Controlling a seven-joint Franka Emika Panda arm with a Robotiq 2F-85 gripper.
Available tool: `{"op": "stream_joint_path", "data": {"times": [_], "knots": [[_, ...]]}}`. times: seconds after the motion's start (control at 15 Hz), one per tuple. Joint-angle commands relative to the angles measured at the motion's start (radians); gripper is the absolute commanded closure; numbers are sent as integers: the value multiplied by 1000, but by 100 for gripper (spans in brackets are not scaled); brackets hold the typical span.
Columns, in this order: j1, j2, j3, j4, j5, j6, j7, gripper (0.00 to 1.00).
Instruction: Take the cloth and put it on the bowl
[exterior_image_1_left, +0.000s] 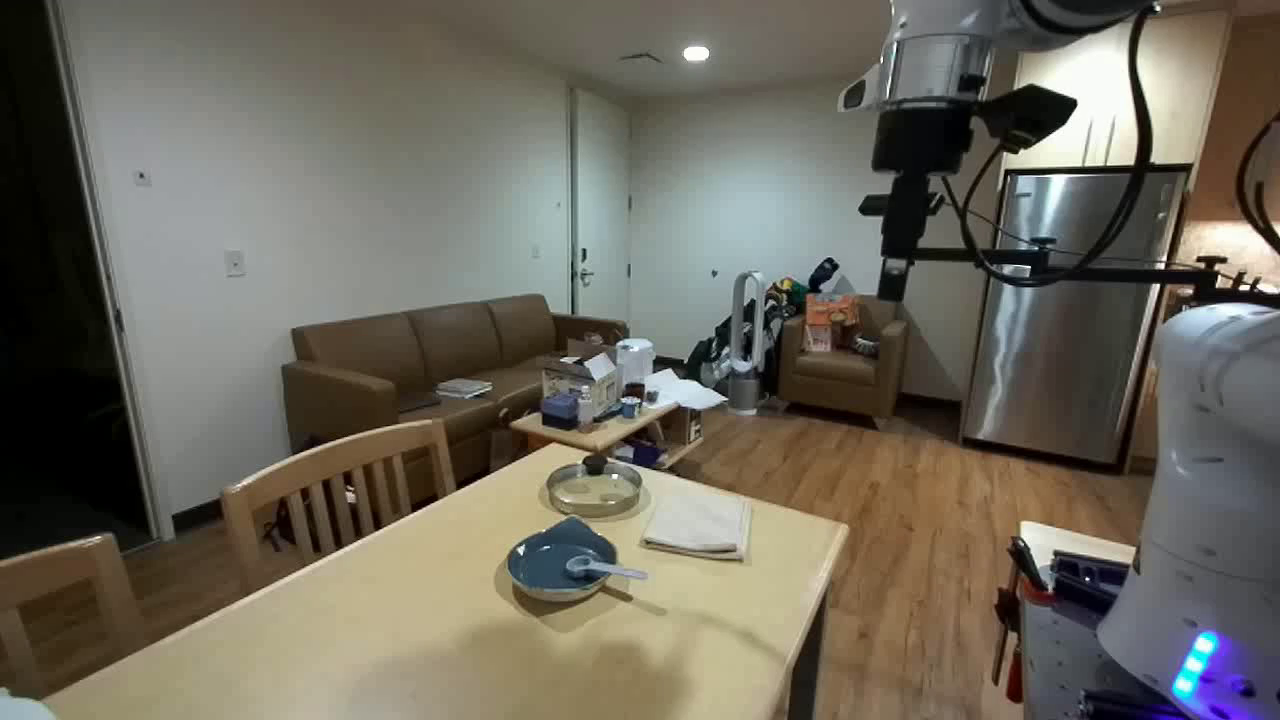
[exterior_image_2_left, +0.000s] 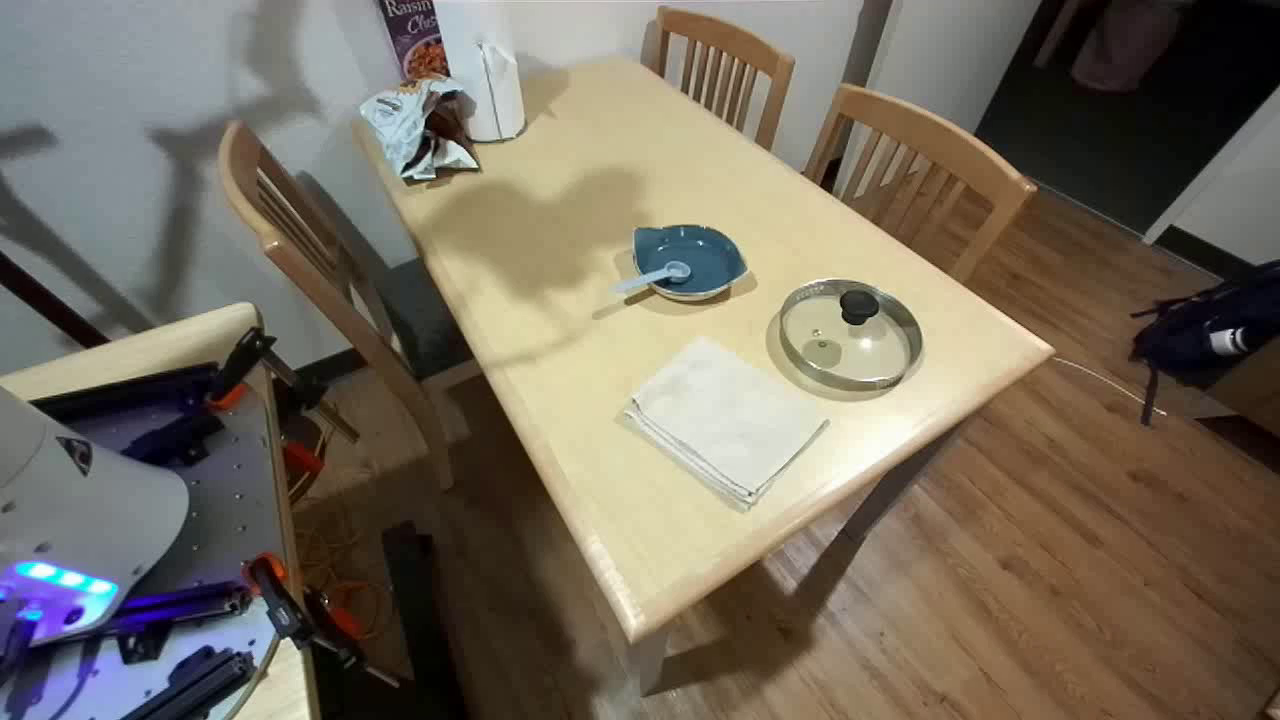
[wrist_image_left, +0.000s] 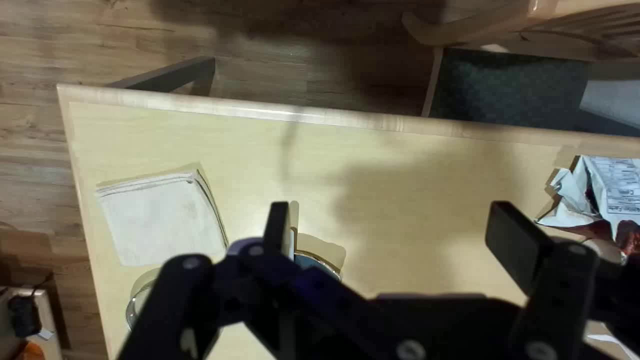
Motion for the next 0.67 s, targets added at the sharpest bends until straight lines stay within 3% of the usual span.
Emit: {"op": "stream_joint_path", "data": {"times": [0.0, 0.33, 0.6], "knots": [[-2, 1, 1, 3, 1, -3, -1, 0], [-4, 6, 4, 0, -5, 8, -1, 0], [-53, 74, -40, -27, -5, 155, -9, 0]]}}
